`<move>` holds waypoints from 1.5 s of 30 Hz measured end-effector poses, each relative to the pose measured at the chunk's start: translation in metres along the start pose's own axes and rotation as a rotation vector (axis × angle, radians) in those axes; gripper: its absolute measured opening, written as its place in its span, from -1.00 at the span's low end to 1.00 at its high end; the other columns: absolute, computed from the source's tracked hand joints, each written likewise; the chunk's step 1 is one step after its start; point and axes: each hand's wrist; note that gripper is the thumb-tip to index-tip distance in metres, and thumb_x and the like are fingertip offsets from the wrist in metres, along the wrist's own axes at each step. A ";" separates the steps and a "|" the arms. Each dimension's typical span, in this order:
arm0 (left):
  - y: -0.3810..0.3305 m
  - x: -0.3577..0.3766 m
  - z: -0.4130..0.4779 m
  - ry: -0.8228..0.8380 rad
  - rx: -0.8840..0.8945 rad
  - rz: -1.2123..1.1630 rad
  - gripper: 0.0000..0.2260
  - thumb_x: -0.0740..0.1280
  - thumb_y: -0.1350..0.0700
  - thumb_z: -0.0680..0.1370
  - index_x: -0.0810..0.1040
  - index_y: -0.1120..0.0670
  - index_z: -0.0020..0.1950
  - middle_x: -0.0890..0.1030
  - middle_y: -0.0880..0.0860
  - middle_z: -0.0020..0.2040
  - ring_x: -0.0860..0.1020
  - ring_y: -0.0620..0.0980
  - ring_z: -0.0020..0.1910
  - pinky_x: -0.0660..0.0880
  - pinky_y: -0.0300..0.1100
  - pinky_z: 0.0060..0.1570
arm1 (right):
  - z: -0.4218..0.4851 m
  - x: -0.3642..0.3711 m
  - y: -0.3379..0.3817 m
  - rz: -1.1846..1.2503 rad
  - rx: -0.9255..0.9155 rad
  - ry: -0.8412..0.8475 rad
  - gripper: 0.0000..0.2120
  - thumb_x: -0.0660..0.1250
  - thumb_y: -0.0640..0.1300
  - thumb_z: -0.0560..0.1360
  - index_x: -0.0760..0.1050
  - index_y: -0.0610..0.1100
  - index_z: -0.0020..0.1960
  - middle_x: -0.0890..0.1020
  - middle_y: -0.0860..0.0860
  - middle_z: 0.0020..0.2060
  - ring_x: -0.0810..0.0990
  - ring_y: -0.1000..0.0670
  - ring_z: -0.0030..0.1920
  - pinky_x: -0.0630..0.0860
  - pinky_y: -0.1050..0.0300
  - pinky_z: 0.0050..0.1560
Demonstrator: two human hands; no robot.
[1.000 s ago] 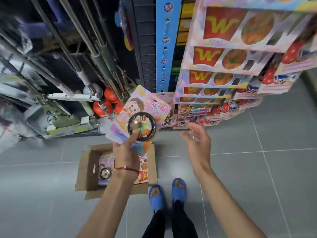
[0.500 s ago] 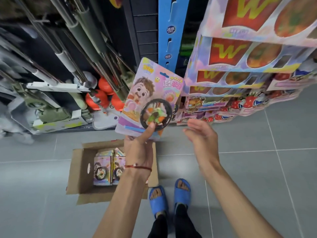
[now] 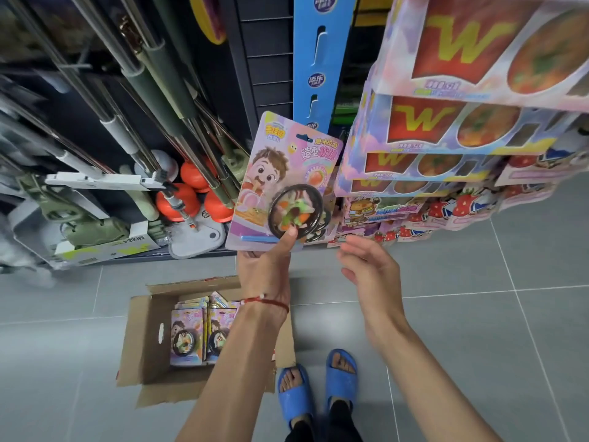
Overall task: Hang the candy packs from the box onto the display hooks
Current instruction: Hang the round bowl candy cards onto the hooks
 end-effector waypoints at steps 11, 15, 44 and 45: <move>0.015 0.006 0.011 0.012 -0.131 0.000 -0.69 0.45 0.39 0.47 0.63 0.04 0.10 0.70 0.03 0.01 0.64 -0.01 0.04 0.55 0.00 0.21 | 0.009 0.009 -0.005 0.022 0.032 0.018 -0.75 0.43 -0.36 0.50 0.64 -0.17 0.15 0.72 -0.04 -0.02 0.68 0.19 -0.06 0.58 0.19 0.10; 0.018 0.006 0.017 0.020 -0.136 -0.007 -0.59 0.46 0.35 0.47 0.58 0.14 0.30 0.65 0.17 0.18 0.60 0.06 0.14 0.47 0.13 0.34 | 0.012 0.008 -0.004 0.015 0.044 0.024 -0.75 0.44 -0.35 0.50 0.64 -0.19 0.16 0.72 -0.04 -0.03 0.68 0.21 -0.08 0.56 0.23 0.03; 0.058 0.005 0.044 0.030 -0.165 -0.060 -0.69 0.43 0.28 0.54 0.51 0.14 0.27 0.67 0.08 -0.01 0.69 -0.06 -0.07 0.58 0.08 0.21 | 0.033 0.008 -0.004 -0.022 0.099 0.135 -0.62 0.51 -0.17 0.34 0.64 -0.16 0.15 0.74 -0.01 -0.05 0.69 0.19 -0.06 0.57 0.20 0.02; 0.061 0.003 0.045 0.029 -0.160 -0.064 -0.66 0.42 0.28 0.55 0.50 0.14 0.30 0.67 0.07 -0.01 0.69 -0.08 -0.08 0.59 0.05 0.18 | 0.034 0.007 -0.004 -0.023 0.100 0.142 -0.62 0.50 -0.17 0.34 0.64 -0.16 0.15 0.74 0.00 -0.05 0.69 0.18 -0.05 0.57 0.21 0.01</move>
Point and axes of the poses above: each hand's wrist, its own z-axis towards the middle knuckle, its own x-axis out of the palm, y = z × x
